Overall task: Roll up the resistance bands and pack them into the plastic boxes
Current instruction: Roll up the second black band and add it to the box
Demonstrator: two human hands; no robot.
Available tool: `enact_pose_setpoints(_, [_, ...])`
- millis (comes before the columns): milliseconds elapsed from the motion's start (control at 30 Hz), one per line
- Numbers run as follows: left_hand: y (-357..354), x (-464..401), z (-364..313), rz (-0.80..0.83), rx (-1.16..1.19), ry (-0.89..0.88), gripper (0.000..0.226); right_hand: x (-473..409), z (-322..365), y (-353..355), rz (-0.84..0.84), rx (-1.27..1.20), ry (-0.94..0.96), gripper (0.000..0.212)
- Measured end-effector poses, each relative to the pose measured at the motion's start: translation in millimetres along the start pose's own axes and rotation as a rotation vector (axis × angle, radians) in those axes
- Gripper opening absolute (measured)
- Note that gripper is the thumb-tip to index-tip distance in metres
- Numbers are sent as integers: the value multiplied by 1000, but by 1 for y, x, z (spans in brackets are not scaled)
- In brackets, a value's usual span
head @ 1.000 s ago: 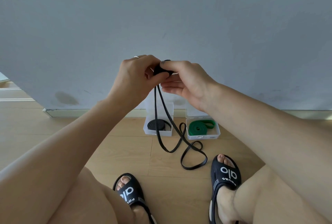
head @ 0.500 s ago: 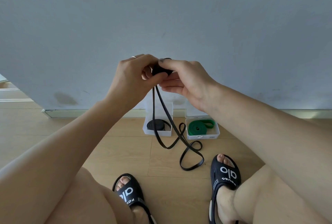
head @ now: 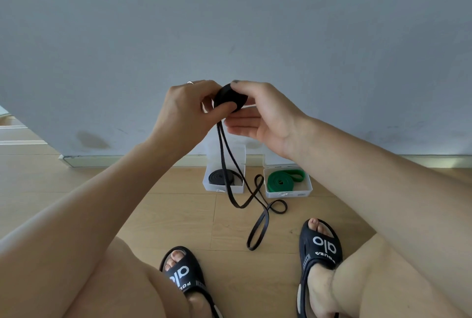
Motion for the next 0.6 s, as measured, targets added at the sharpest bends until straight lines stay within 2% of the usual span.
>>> enact_pose_setpoints(100, [0, 0, 3, 26, -51, -20, 17, 3, -1, -1, 66, -3, -31, 24])
enact_pose_setpoints(200, [-1, -1, 1, 65, -97, -61, 23, -2, -1, 0, 13, 198, 20, 25])
enact_pose_setpoints(300, [0, -1, -7, 24, -71, -92, 20, -7, 0, 3, -103, 253, 98, 43])
enact_pose_setpoints(367, [1, -1, -8, -11, 5, -37, 17, -7, 2, 4, -132, 232, 115, 53])
enact_pose_setpoints(500, [4, 1, -5, -36, 82, 70, 10, -1, -1, -2, -16, 13, 14, 39])
enact_pose_setpoints(600, [4, 2, -3, -18, 61, 65, 10, 0, -1, -2, 40, 61, -17, 36])
Point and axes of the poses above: each hand's wrist, its own x-axis away from the middle knuckle, its own y-axis out of the back of the hand, z = x × y, the point moved 4 cm from there along -x, towards the middle knuckle, and after that the axes turned 14 degrees about x, right-handed, at the moved point
